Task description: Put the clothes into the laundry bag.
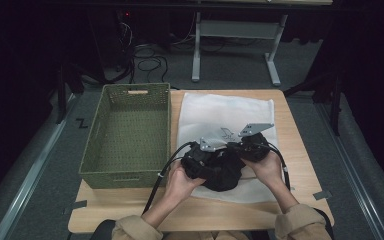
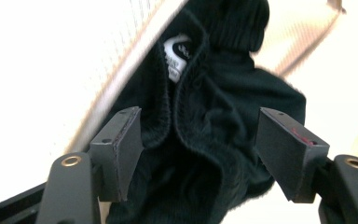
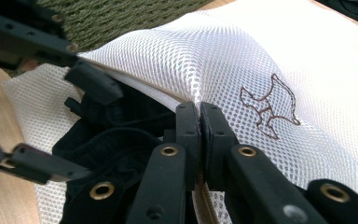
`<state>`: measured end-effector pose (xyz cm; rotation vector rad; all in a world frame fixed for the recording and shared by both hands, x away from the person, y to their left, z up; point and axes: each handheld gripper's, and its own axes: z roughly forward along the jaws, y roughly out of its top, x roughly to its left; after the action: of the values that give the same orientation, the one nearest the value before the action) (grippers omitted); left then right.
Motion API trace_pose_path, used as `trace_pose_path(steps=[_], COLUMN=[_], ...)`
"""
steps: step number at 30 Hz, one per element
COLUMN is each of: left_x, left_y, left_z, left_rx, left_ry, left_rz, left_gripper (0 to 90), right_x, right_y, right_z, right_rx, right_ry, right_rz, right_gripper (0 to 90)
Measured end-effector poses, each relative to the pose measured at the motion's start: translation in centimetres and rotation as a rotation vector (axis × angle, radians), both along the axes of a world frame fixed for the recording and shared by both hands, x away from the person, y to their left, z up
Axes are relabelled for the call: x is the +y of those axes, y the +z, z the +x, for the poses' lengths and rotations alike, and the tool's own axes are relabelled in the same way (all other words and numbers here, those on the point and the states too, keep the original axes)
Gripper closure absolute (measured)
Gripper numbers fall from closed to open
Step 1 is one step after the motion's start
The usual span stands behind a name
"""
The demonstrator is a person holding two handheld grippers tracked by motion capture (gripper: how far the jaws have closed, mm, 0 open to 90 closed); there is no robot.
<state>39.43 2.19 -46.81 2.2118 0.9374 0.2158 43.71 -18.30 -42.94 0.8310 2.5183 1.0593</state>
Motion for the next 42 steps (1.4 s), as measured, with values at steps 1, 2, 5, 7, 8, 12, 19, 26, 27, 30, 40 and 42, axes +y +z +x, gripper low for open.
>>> trace_pose_path(steps=[1, 2, 5, 7, 8, 12, 19, 26, 27, 30, 40, 42], left_x=[0.1, 0.1, 0.0, 0.0, 0.0, -0.1, -1.3, -1.8, -1.7, -1.5, -1.4, -1.8], left_y=[-0.2, -0.4, -1.1, -1.8, -2.1, -3.2, -4.7, -4.9, -4.9, -4.8, -4.3, -4.0], left_z=[-0.3, -0.8, -1.8, -2.0, -2.0, -1.7, -0.9, -0.4, -0.2, 0.1, 1.8, 2.1], left_rx=[-0.012, -0.033, -0.046, -0.032, -0.028, -0.007, 0.040, 0.030, 0.044, 0.087, 0.134, 0.123], left_ry=[0.003, 0.005, -0.011, -0.019, -0.017, -0.011, -0.013, -0.040, -0.045, -0.049, -0.006, 0.002], left_rz=[0.015, 0.032, 0.069, 0.087, 0.089, 0.085, 0.112, 0.140, 0.132, 0.102, -0.079, -0.080], left_gripper=[32.4, 32.8, 34.0, 34.2, 34.2, 33.6, 35.1, 58.8, 66.8, 82.2, 86.0, 86.0], right_x=[0.0, 0.0, 0.2, 0.4, 0.4, 0.6, 0.6, 0.4, 0.4, 0.6, 0.3, 0.3], right_y=[0.0, 0.0, 0.1, -0.1, -0.1, -0.4, -0.2, -0.6, -0.6, -0.7, -0.6, -0.5], right_z=[0.0, 0.0, 0.1, 0.2, 0.2, 0.3, 0.2, 0.3, 0.3, 0.2, 0.0, -0.1], right_rx=[0.001, 0.002, 0.004, 0.001, 0.005, 0.010, 0.017, 0.025, 0.027, 0.027, 0.034, 0.032], right_ry=[-0.002, -0.004, -0.005, 0.000, 0.000, 0.005, 0.008, 0.017, 0.012, 0.010, 0.022, 0.027], right_rz=[-0.002, -0.004, -0.009, -0.017, -0.023, -0.026, -0.023, -0.023, -0.020, -0.021, 0.005, 0.004], right_gripper=[88.0, 88.0, 88.0, 88.0, 88.0, 88.0, 87.9, 87.9, 87.9, 87.9, 88.0, 88.0])
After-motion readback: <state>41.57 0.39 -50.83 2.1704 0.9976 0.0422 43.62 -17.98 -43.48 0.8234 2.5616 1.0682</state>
